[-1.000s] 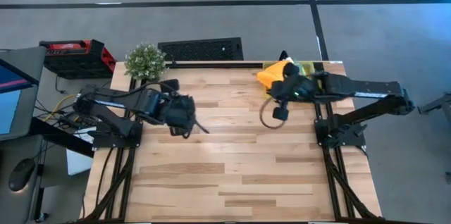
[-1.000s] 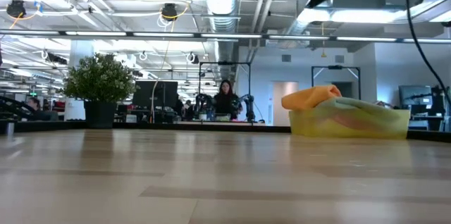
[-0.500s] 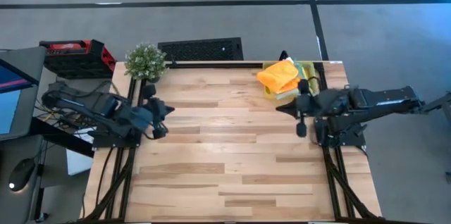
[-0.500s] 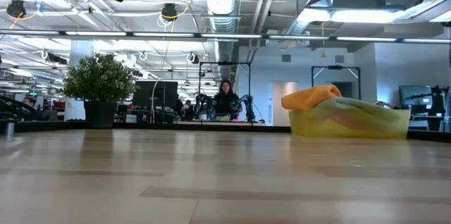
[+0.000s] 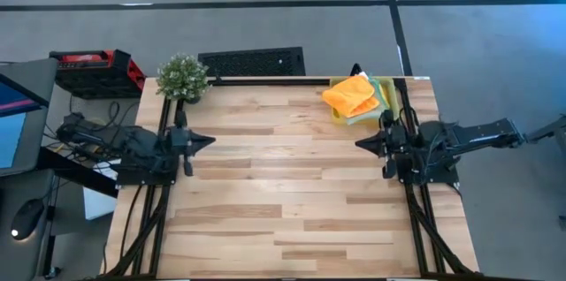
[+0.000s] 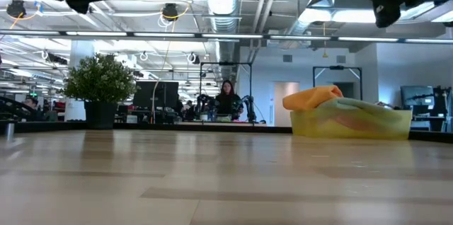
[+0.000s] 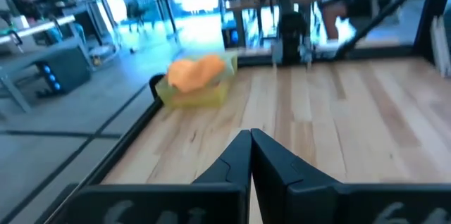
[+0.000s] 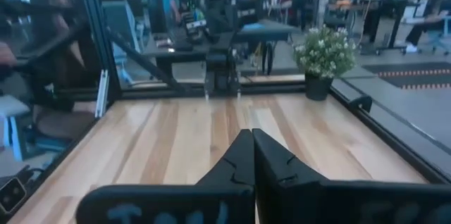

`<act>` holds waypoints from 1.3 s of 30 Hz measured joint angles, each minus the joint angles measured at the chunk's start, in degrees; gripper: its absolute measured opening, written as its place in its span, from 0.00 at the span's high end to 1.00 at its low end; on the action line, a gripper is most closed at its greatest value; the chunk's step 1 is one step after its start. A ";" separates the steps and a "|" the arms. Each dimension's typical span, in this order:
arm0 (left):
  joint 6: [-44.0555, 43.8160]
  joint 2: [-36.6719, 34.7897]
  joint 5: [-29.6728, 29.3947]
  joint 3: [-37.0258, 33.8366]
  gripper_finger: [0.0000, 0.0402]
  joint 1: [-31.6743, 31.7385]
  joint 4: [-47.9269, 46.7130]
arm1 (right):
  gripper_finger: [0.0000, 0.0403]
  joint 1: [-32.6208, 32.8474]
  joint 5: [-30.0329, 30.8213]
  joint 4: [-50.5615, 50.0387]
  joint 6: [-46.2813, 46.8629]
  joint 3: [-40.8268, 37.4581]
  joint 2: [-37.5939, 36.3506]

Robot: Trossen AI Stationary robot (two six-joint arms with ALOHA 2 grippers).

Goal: Fold microfiber towels
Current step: Return to Home Position

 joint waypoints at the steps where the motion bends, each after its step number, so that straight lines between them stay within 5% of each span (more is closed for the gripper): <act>1: 0.01 -1.89 0.01 -1.20 1.00 0.00 0.70 | 0.97 0.00 0.02 0.91 0.00 -1.34 -1.09; 11: 1.60 -20.31 0.06 -10.70 1.00 0.00 0.39 | 0.97 0.00 0.01 13.45 1.44 -15.32 -8.12; 15: 1.68 -19.91 1.44 -11.49 1.00 0.02 1.78 | 0.97 -0.01 0.02 20.16 2.52 -21.05 -9.28; 26: 5.73 -20.15 1.11 -24.04 1.00 0.04 17.29 | 0.97 -0.39 1.74 17.74 3.35 -21.34 -8.69; 39: 3.01 -18.68 3.48 -24.72 1.00 0.02 18.70 | 0.92 -0.39 1.72 12.61 2.03 -21.34 -8.68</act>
